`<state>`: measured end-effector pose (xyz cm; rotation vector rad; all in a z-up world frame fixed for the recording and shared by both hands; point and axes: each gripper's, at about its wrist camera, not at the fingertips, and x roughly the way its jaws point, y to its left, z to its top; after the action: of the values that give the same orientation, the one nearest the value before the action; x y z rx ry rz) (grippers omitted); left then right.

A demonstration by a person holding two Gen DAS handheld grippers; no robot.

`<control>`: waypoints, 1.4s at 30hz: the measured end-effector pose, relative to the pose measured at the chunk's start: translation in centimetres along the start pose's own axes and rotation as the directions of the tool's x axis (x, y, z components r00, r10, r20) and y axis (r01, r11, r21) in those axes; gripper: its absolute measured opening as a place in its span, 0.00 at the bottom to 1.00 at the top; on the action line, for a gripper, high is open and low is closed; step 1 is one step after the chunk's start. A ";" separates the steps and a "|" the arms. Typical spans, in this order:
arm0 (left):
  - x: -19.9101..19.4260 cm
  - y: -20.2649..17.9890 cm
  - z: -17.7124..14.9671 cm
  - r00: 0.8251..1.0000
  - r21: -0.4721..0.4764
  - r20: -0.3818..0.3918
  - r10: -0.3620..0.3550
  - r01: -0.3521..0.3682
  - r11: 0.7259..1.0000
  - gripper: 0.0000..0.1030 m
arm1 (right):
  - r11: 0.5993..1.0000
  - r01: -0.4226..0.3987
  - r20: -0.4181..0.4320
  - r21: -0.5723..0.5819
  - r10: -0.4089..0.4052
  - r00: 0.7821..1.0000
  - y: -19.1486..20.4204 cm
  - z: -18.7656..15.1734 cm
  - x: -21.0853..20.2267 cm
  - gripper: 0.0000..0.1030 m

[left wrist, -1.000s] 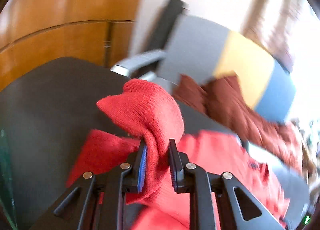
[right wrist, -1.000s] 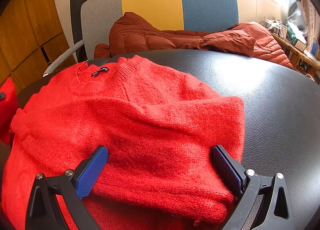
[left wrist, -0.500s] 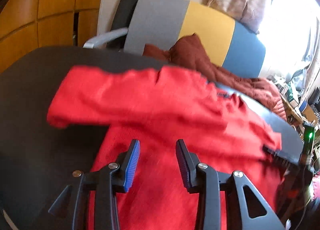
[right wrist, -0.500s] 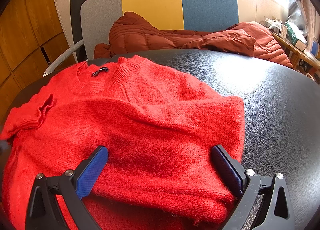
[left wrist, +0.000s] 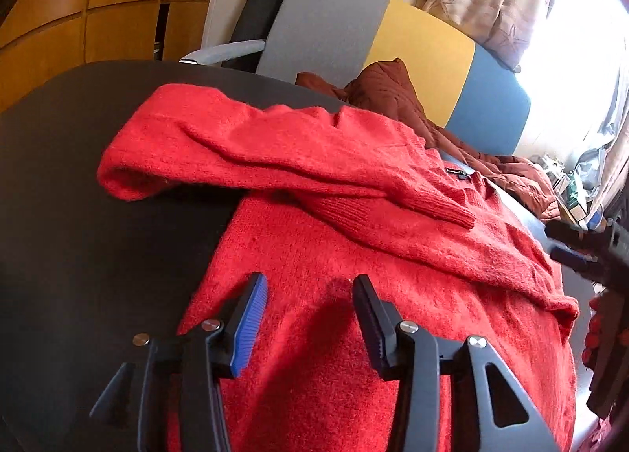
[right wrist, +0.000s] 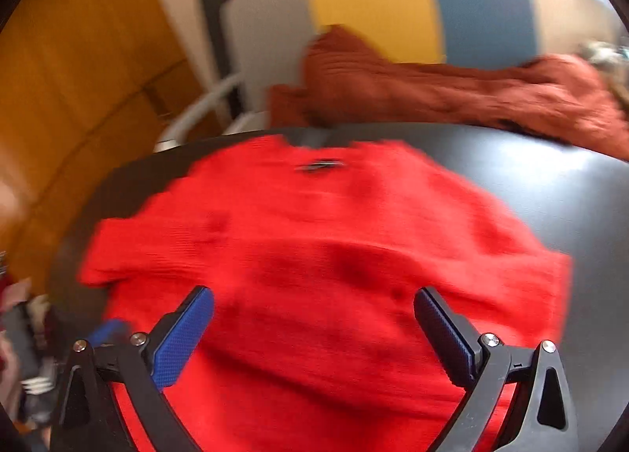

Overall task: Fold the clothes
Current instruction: 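Grasp the side edge of the sweater body with the right tool, then fold the side edge toward the sweater center with the right tool, release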

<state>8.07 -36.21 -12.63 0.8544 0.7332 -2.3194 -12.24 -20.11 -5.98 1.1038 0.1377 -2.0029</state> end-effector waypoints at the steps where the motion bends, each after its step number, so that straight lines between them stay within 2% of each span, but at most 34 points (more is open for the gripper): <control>1: 0.0 0.1 -0.1 1.000 -0.003 0.001 -0.006 0.006 1.000 0.46 | 0.999 -0.030 -0.014 -0.022 0.030 0.999 1.2 0.3 0.6 0.95; 5: -0.1 0.3 -0.2 1.000 -0.012 0.005 -0.017 0.017 1.000 0.46 | 0.991 -0.115 -0.096 -0.075 0.108 0.990 4.7 1.4 4.0 0.69; 8: -0.1 0.3 -0.2 1.000 -0.014 0.008 -0.020 0.020 1.000 0.46 | 0.987 -0.138 -0.142 -0.086 0.125 0.982 6.3 1.9 6.5 0.67; 12: 0.0 0.2 -0.2 1.000 -0.012 0.011 -0.018 0.018 1.000 0.46 | 0.985 -0.156 -0.160 -0.070 0.143 0.977 7.3 2.3 8.6 0.57; 14: 0.0 0.1 -0.2 1.000 -0.010 0.013 -0.016 0.016 1.000 0.46 | 0.985 -0.141 -0.169 -0.096 0.124 0.978 8.0 2.4 9.1 0.55; 16: 0.0 0.1 -0.3 1.000 -0.008 0.014 -0.014 0.014 1.000 0.46 | 0.985 -0.118 -0.174 -0.130 0.094 0.980 8.8 2.6 9.4 0.41; 18: 0.0 0.1 -0.3 1.000 -0.007 0.015 -0.013 0.013 1.000 0.46 | 0.979 -0.085 -0.176 -0.188 0.051 0.983 9.8 3.0 8.9 0.13; 20: 0.0 0.1 -0.3 1.000 -0.006 0.015 -0.012 0.012 1.000 0.46 | 0.966 -0.054 -0.167 -0.254 0.012 0.986 10.8 3.5 8.0 0.07; 25: 0.1 0.0 -0.3 1.000 -0.001 0.015 -0.009 0.009 1.000 0.46 | 0.944 -0.046 -0.046 -0.328 0.032 0.998 12.8 5.9 1.9 0.06; 32: 0.1 -0.2 -0.2 1.000 0.009 0.011 0.003 -0.003 1.000 0.46 | 0.934 -0.023 0.087 -0.356 0.058 0.995 13.7 8.5 -5.9 0.06; 35: 0.1 -0.3 -0.1 1.000 0.013 0.010 0.008 -0.008 1.000 0.46 | 0.945 0.004 0.126 -0.326 0.040 0.991 12.0 8.8 -8.2 0.06; 42: 0.2 -0.5 0.0 1.000 0.026 0.007 0.026 -0.026 0.999 0.46 | 0.985 0.079 0.145 -0.153 -0.057 0.988 3.5 7.0 -10.3 0.06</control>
<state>7.65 -35.94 -12.65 0.8619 0.6865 -2.3128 -11.56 -19.23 6.94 0.8658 0.2603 -2.0834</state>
